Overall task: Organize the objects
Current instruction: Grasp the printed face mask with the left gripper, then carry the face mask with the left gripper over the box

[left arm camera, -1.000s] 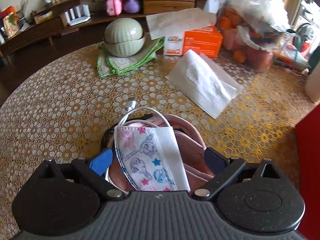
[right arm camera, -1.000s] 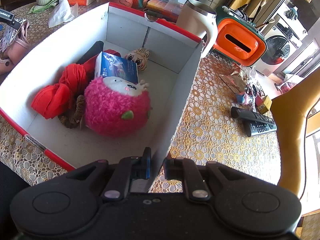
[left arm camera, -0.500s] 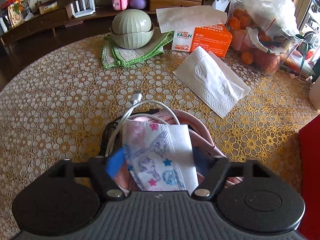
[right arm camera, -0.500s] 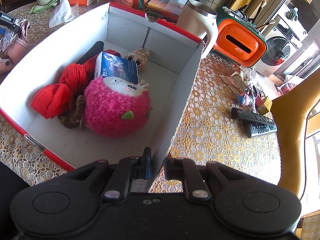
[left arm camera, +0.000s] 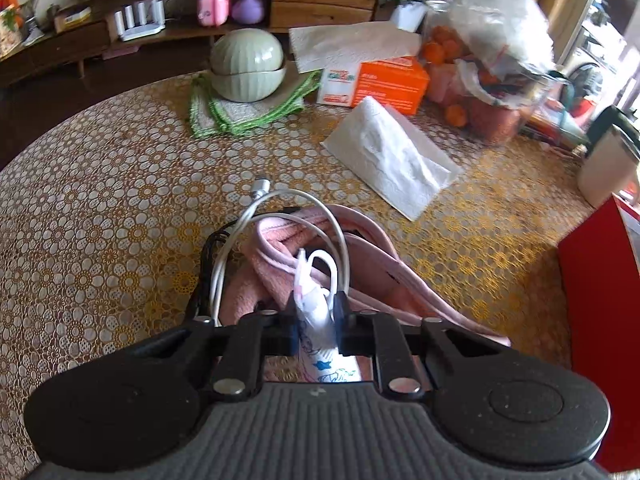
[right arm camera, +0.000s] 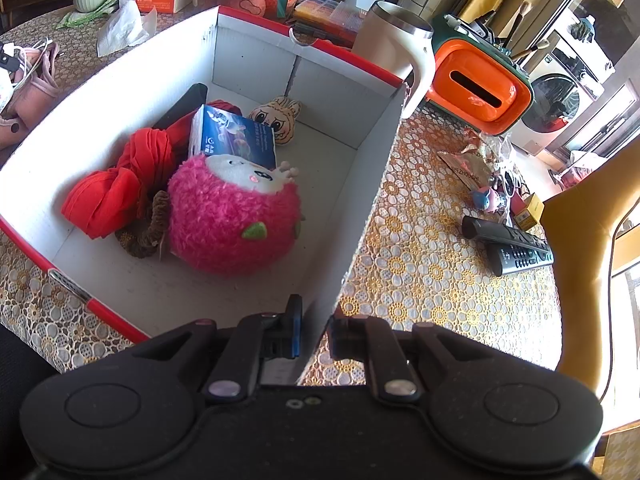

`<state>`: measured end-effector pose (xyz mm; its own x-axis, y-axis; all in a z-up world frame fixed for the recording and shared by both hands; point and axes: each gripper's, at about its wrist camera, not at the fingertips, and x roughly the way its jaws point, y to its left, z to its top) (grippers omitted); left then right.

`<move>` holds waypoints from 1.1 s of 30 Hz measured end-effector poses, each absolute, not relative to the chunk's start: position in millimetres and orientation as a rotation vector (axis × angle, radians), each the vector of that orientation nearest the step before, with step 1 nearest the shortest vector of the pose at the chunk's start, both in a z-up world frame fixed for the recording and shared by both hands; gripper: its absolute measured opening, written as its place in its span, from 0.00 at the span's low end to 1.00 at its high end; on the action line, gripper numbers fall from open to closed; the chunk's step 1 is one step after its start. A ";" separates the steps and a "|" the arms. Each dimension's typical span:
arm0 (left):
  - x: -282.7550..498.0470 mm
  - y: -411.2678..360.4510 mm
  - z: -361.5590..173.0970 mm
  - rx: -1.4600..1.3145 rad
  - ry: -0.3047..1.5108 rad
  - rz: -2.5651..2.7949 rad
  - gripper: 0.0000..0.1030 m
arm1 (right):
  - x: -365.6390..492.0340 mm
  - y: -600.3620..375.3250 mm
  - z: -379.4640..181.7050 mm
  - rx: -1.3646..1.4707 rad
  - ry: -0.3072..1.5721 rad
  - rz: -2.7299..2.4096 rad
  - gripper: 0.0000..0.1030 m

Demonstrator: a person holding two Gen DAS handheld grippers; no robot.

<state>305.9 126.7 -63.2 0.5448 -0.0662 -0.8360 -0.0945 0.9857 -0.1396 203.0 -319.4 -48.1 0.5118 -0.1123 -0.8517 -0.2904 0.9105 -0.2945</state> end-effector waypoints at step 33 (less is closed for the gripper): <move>239.9 -39.0 63.2 0.084 0.812 -0.541 0.08 | 204.3 -318.8 -50.5 -0.444 1.023 0.117 0.13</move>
